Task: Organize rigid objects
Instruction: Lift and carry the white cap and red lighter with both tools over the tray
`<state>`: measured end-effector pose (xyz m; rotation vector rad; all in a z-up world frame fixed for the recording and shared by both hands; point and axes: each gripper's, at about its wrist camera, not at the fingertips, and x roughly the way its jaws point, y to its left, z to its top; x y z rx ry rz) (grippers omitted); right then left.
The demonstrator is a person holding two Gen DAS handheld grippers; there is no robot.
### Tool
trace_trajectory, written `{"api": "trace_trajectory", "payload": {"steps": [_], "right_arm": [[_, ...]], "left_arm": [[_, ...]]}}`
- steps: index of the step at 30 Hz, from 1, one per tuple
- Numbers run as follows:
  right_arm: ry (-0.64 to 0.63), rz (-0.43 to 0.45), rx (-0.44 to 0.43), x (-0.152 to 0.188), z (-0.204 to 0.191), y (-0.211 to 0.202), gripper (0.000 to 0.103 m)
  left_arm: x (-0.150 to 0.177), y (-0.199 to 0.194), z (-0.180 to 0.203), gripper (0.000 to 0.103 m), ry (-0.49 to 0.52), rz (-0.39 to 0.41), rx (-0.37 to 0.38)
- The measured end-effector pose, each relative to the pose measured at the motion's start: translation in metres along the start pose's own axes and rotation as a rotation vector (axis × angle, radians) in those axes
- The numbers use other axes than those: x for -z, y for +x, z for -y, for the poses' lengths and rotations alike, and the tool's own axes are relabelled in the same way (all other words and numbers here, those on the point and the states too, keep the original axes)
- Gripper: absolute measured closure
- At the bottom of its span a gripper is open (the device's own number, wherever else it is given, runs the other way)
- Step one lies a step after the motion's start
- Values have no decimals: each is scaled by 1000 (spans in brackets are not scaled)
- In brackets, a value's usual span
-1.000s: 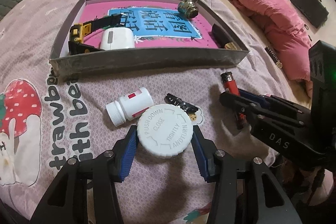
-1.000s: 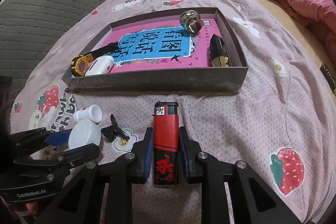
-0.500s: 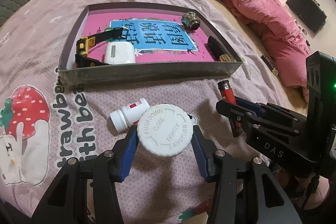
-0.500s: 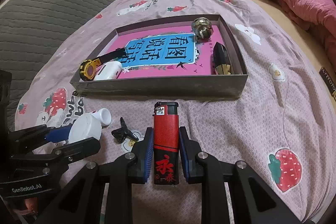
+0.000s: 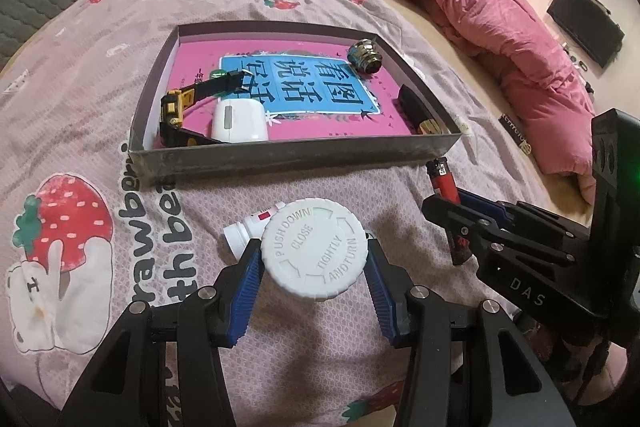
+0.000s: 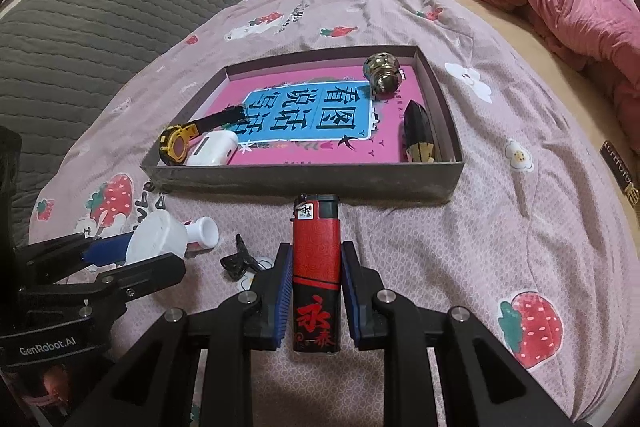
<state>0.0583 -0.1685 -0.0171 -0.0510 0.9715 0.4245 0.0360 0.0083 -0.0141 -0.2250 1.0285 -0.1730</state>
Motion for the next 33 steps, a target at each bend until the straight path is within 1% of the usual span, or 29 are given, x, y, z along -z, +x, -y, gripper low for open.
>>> {"api": "trace_trajectory", "payload": {"steps": [5, 10, 17, 25, 33], "right_arm": [[-1, 9, 2, -1, 0, -3, 80], [-15, 37, 14, -6, -1, -11, 80], [-18, 77, 18, -21, 1, -18, 80], [-6, 100, 10, -33, 2, -20, 79], [0, 129, 13, -49, 4, -20, 80]], "left_arm": [[-1, -3, -2, 51, -7, 10, -7], [-6, -11, -6, 51, -14, 42, -13], [-18, -16, -8, 51, -33, 73, -11], [-41, -18, -10, 51, -43, 114, -16], [-75, -15, -11, 51, -56, 155, -21]]}}
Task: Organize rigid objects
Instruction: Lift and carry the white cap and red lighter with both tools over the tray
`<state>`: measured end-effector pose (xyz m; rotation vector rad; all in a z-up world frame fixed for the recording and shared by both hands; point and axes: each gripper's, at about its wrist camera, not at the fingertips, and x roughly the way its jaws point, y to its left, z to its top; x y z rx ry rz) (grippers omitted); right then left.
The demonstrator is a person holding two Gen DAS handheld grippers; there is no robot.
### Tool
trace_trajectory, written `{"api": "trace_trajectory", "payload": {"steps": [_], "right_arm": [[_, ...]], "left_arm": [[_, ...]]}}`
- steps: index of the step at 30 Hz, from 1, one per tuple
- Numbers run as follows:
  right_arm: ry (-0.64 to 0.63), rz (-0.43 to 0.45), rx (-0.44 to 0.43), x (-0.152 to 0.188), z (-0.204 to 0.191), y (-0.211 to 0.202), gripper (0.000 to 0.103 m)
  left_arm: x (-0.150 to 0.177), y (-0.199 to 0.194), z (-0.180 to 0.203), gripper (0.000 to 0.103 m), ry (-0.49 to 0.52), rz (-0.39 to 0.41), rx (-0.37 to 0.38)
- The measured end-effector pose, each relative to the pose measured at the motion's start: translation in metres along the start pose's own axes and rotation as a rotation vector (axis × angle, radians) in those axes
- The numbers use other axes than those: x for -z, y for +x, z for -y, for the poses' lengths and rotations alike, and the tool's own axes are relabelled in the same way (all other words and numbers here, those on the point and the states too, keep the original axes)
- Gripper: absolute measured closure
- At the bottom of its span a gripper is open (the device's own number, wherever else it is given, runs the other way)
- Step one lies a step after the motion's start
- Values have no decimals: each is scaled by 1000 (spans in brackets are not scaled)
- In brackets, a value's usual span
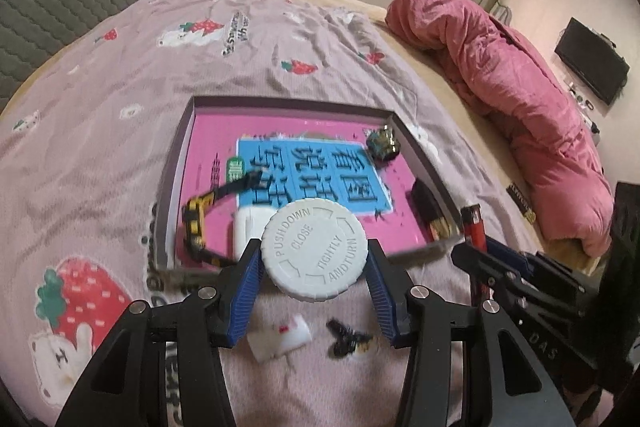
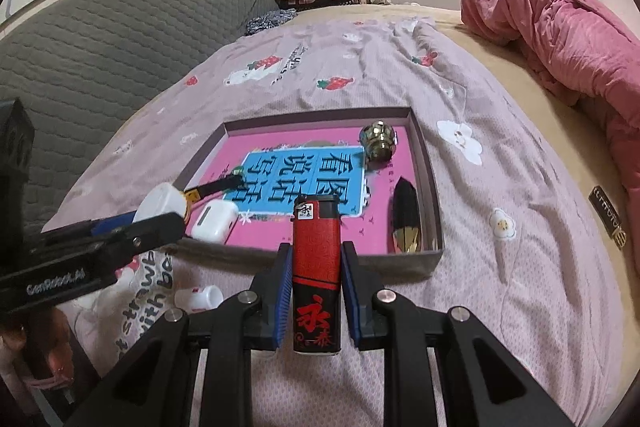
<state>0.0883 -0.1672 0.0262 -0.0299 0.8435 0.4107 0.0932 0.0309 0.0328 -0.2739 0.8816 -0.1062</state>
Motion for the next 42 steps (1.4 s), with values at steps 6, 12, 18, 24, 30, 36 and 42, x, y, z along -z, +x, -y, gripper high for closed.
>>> {"api": "trace_trajectory", "payload": {"steps": [6, 12, 18, 24, 30, 36, 42], "right_arm": [[-9, 32, 4, -20, 1, 4, 80], [-16, 55, 11, -34, 2, 11, 80], [-8, 63, 15, -38, 4, 17, 80], [-5, 47, 18, -37, 8, 23, 80], [-2, 37, 15, -36, 10, 35, 80], [-1, 34, 18, -36, 12, 47, 80], [-6, 9, 32, -33, 12, 60, 80]], "left_arm": [[-17, 11, 5, 51, 10, 11, -15], [-27, 30, 8, 51, 16, -6, -25], [-32, 53, 18, 51, 45, -31, -29], [-30, 72, 22, 51, 56, -63, -24], [-22, 86, 21, 51, 60, -101, -31], [-15, 97, 20, 51, 68, -134, -27], [-5, 104, 19, 51, 71, -159, -25]]}}
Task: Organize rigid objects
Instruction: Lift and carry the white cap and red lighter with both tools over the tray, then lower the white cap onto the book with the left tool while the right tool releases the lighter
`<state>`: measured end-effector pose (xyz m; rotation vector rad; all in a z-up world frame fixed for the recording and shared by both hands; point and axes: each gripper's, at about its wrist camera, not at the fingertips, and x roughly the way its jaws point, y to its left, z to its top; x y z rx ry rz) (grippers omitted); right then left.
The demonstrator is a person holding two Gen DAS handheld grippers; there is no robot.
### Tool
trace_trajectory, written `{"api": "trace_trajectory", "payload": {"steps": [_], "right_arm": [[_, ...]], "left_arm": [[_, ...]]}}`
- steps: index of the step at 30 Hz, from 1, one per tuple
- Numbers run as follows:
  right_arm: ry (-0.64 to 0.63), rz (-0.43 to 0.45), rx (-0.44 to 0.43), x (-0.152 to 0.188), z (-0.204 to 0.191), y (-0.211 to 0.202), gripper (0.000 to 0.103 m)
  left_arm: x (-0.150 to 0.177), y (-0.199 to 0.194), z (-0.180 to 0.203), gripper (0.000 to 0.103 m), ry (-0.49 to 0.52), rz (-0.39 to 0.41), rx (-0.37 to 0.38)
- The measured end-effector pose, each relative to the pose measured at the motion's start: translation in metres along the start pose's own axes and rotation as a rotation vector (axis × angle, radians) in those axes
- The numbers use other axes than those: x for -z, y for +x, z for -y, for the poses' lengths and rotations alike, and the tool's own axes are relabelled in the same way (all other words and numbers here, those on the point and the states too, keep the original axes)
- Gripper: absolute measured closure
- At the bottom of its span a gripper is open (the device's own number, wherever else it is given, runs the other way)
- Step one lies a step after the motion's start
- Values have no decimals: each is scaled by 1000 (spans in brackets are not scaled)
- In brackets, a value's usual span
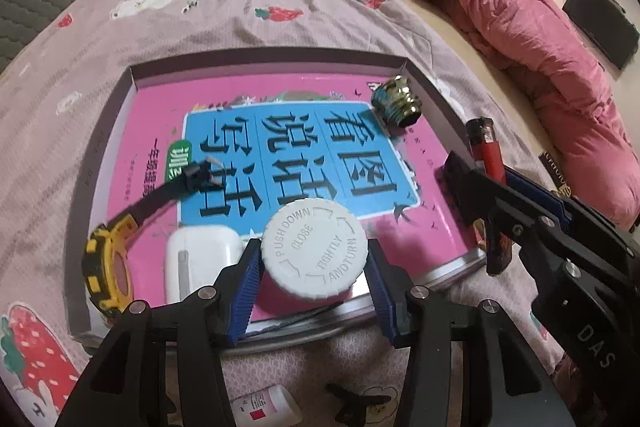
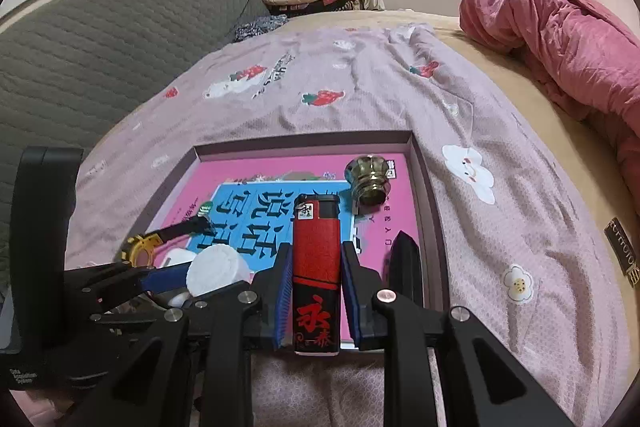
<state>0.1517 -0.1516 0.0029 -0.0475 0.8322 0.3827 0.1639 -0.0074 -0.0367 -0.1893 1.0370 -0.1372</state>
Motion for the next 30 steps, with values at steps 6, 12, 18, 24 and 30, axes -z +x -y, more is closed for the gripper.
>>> {"api": "trace_trajectory", "payload": {"steps": [6, 12, 18, 24, 30], "right_arm": [[-10, -26, 3, 5, -2, 11, 80], [-2, -45, -16, 4, 0, 21, 80], [10, -91, -3, 2, 5, 32, 80], [0, -110, 50, 5, 9, 38, 80], [8, -140, 63, 11, 12, 45, 79]], "left_arm": [[4, 0, 6, 51, 35, -2, -6], [4, 0, 4, 52, 30, -5, 1], [5, 0, 4, 52, 33, 1, 3], [5, 0, 4, 52, 31, 5, 3], [6, 0, 4, 51, 33, 7, 1]]}}
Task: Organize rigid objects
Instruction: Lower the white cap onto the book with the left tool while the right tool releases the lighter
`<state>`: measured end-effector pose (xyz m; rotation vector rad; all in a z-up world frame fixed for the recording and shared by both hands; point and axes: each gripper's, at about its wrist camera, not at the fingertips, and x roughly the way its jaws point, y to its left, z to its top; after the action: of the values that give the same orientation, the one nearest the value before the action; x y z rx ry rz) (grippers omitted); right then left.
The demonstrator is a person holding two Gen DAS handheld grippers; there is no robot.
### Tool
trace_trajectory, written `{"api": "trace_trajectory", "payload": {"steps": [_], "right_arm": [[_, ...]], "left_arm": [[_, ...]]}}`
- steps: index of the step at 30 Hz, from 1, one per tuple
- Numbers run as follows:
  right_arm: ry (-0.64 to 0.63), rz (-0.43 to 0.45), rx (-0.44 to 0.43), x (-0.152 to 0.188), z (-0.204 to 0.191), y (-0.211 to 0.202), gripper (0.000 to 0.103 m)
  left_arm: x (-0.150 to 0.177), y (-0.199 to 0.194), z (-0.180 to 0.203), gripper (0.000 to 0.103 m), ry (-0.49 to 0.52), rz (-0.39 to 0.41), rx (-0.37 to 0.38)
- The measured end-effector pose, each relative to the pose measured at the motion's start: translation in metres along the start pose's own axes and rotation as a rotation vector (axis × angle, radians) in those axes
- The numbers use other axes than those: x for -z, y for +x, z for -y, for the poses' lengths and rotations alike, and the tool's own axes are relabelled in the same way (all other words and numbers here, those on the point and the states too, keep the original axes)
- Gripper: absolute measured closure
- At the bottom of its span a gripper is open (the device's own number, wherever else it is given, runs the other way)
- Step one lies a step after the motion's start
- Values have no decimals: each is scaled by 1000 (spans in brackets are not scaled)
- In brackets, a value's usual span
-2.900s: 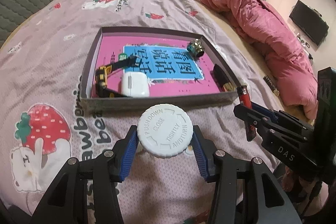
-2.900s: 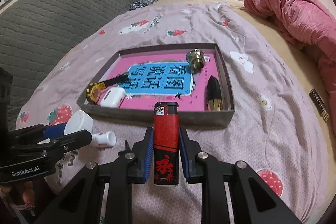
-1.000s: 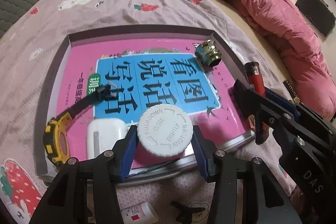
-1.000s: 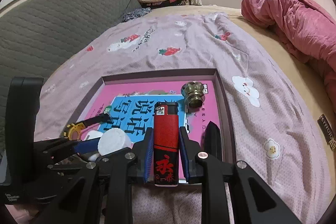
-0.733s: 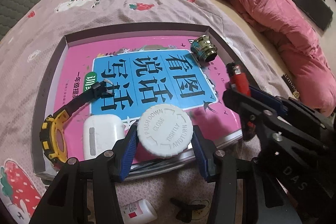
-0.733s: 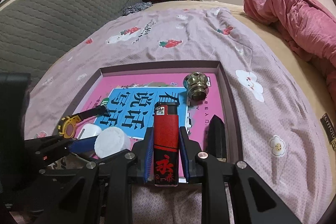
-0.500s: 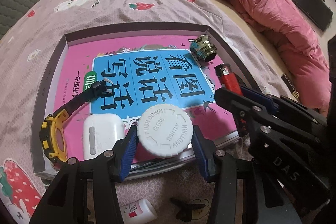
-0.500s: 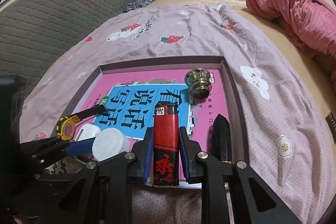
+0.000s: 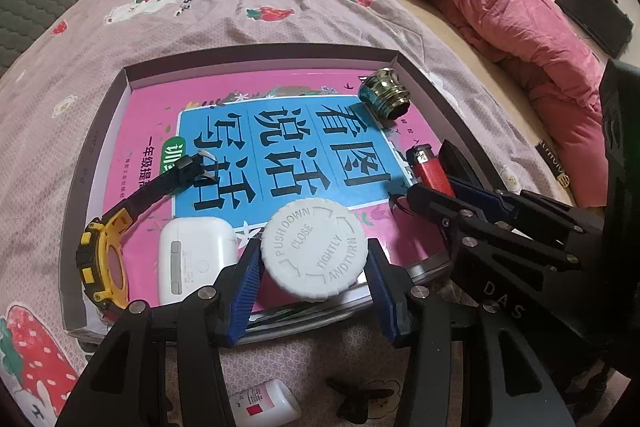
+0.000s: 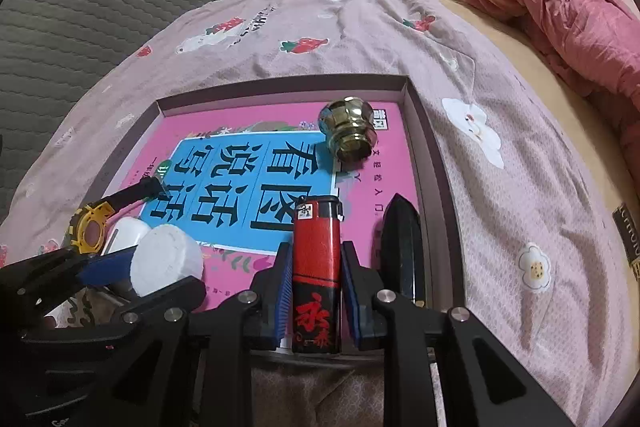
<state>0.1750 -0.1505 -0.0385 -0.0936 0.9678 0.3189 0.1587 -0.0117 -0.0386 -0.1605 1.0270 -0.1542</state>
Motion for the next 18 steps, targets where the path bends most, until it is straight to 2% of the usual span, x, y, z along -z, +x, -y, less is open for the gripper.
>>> {"api": "trace_trajectory", "payload": {"steps": [5, 18], "right_arm": [[-1, -14, 19, 2, 3, 3, 79], [0, 9, -1, 13, 4, -15, 79]], "left_arm": [[0, 0, 0, 51, 0, 1, -1], [1, 1, -1, 51, 1, 4, -16]]}}
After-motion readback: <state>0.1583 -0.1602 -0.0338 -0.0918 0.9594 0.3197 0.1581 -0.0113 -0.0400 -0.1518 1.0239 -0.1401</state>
